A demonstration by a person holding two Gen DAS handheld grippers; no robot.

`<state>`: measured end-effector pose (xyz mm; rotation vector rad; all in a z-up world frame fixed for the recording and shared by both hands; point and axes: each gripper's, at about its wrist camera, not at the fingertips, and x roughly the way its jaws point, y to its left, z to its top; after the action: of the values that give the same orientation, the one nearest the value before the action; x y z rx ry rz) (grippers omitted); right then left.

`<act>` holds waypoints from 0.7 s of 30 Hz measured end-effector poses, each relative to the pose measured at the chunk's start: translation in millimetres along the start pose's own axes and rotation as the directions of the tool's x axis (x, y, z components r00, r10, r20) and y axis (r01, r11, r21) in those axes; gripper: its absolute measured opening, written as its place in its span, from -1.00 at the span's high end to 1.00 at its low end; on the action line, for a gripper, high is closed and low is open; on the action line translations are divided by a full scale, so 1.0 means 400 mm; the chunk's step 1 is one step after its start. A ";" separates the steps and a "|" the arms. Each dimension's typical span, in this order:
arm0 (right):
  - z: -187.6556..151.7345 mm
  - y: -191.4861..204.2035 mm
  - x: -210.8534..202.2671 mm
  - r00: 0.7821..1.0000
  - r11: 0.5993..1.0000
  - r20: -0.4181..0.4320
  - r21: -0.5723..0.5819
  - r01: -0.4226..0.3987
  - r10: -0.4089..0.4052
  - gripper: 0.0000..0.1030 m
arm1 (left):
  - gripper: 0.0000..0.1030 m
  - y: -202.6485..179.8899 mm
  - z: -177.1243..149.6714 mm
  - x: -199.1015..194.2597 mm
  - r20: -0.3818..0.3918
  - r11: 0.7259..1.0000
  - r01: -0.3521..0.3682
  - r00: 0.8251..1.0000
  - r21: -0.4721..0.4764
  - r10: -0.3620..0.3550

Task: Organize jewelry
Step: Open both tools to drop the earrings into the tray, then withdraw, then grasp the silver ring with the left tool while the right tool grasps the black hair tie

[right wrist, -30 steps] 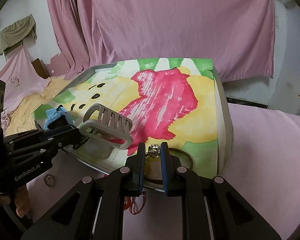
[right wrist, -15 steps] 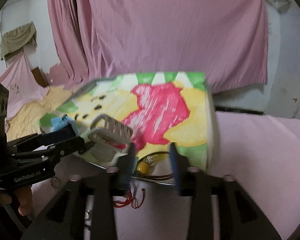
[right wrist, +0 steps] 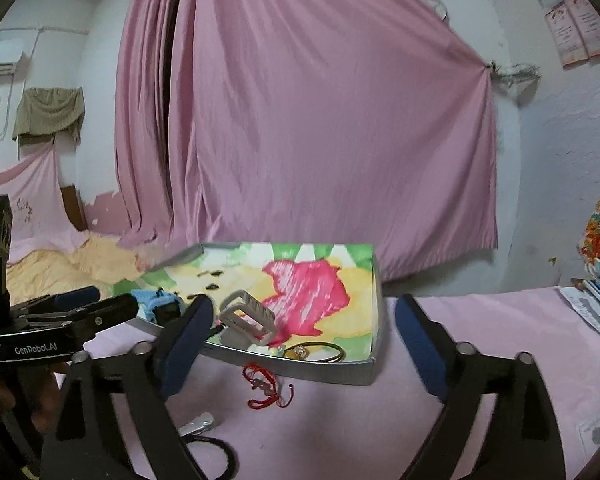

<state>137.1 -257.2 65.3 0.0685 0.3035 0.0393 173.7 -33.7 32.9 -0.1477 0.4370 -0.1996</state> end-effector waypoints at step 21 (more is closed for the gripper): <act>-0.132 0.047 -0.089 0.994 0.999 -0.101 -0.013 -0.047 0.046 -0.82 | -0.99 0.073 -0.100 -0.095 -0.026 0.987 -0.091 0.995 0.134 0.095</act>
<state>86.8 -237.0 26.8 0.0587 0.4019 0.0913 127.2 -0.7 6.9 0.0062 0.4606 -0.1387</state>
